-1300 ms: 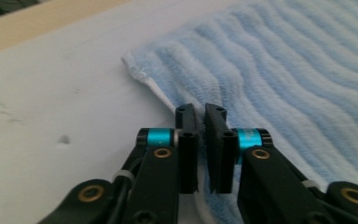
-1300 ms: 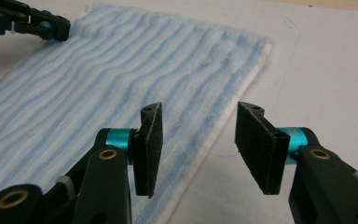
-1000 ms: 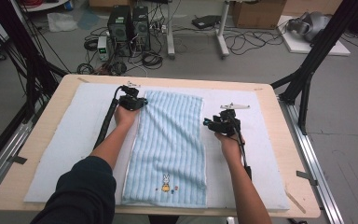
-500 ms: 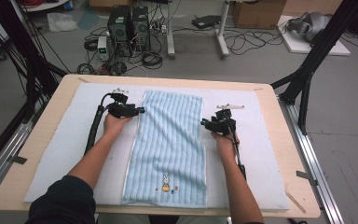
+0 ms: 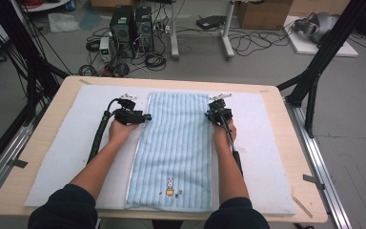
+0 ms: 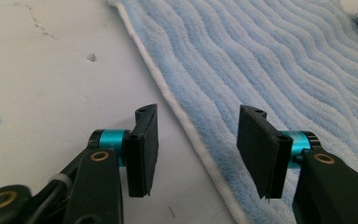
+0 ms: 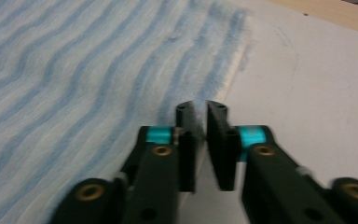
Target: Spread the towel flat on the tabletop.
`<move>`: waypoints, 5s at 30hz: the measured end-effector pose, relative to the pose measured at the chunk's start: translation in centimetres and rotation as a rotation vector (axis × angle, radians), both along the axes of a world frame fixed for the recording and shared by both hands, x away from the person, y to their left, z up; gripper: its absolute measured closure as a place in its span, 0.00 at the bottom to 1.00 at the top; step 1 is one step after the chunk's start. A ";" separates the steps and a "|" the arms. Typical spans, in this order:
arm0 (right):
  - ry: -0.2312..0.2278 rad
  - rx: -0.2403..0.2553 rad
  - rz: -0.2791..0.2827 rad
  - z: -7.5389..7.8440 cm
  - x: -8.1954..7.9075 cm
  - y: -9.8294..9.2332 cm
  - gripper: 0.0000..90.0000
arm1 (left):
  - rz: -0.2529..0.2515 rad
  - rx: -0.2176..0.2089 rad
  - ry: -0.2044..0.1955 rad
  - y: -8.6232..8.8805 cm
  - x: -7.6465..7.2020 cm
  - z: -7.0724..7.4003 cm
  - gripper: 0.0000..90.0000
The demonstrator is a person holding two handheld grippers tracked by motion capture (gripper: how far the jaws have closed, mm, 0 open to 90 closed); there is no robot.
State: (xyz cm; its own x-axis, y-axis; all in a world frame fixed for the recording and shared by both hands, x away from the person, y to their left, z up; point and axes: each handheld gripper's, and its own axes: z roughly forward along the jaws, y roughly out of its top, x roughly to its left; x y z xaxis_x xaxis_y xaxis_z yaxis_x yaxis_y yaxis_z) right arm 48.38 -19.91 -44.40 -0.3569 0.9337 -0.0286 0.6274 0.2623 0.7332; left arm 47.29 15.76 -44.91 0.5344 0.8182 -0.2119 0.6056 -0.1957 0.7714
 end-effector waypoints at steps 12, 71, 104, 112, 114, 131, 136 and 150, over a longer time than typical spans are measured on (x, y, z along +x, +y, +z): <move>0.011 0.162 0.158 0.8 -5.4 -2.1 0.61 | -0.083 0.070 -0.044 -0.6 -1.7 -0.1 0.96; -0.027 -0.023 0.121 -0.3 -18.3 1.1 0.90 | -0.080 0.157 -0.132 -0.8 -13.6 -0.2 0.96; 0.032 0.099 0.298 -0.4 -23.9 -0.8 0.89 | -0.344 0.122 -0.146 1.3 -22.9 -0.3 0.90; 0.080 0.133 0.323 -0.2 -24.9 -1.0 0.95 | -0.372 0.046 -0.080 2.5 -24.4 -0.3 0.96; 0.094 0.133 0.346 -0.1 -25.6 -0.9 0.95 | -0.386 0.039 -0.073 2.9 -25.1 -0.3 0.96; 0.092 0.170 0.303 0.9 -28.9 -2.5 0.70 | -0.311 -0.068 -0.096 4.3 -26.3 0.6 0.57; 0.050 0.156 0.346 1.0 -27.6 -0.8 0.79 | -0.245 -0.071 -0.150 4.2 -22.6 1.7 0.61; 0.109 0.045 0.490 0.4 -27.9 -0.2 0.79 | -0.183 0.049 -0.103 0.5 -13.7 0.7 0.64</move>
State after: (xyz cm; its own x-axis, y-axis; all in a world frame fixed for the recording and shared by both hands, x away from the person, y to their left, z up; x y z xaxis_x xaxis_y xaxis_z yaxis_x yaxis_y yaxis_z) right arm 20.52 -20.07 -44.00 -0.7527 0.6547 0.0691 0.5114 0.5153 0.6877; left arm 33.60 16.25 -44.20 0.6915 0.7139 -0.1106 0.4751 -0.3341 0.8141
